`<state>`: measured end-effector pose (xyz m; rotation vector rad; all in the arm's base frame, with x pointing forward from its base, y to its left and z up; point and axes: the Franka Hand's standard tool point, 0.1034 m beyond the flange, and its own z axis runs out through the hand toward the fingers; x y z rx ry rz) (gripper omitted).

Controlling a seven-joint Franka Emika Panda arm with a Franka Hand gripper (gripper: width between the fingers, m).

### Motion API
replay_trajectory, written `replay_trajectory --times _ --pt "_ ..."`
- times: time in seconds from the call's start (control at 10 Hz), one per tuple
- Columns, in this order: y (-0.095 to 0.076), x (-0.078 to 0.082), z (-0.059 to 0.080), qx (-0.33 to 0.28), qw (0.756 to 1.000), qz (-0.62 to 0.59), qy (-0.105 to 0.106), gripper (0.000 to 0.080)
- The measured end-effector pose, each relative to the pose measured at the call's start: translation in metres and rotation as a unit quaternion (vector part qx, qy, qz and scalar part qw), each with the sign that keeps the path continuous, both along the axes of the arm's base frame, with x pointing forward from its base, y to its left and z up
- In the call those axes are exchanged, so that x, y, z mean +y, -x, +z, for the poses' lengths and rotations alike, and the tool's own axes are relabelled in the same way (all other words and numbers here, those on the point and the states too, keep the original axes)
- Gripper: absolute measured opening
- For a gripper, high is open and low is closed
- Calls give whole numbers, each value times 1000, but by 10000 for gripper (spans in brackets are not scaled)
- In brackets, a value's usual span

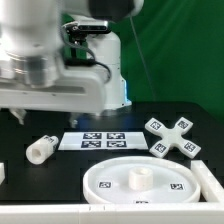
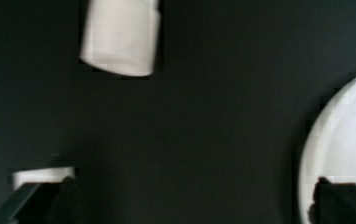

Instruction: Assemble round table

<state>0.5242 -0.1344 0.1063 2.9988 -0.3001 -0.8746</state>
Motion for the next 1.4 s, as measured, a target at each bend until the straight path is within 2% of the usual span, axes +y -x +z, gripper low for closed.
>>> replay_trajectory --times 0.1,0.3,0.4,0.5,0.7,0.8,1.2,1.4 --pt "0 0 -4 18 1000 1 0 649" --pt "-2 -1 -4 14 1000 2 1 649" --pt "3 -4 -6 23 1000 3 -8 649" --pt "16 -14 -14 49 999 -16 -19 649" --pt "37 -11 -22 97 992 -64 -40 649" --pt "42 -9 -21 114 990 -70 -41 649" --pt "42 -11 -23 114 990 -70 -40 649" --pt "51 -24 -34 152 983 -91 -47 649"
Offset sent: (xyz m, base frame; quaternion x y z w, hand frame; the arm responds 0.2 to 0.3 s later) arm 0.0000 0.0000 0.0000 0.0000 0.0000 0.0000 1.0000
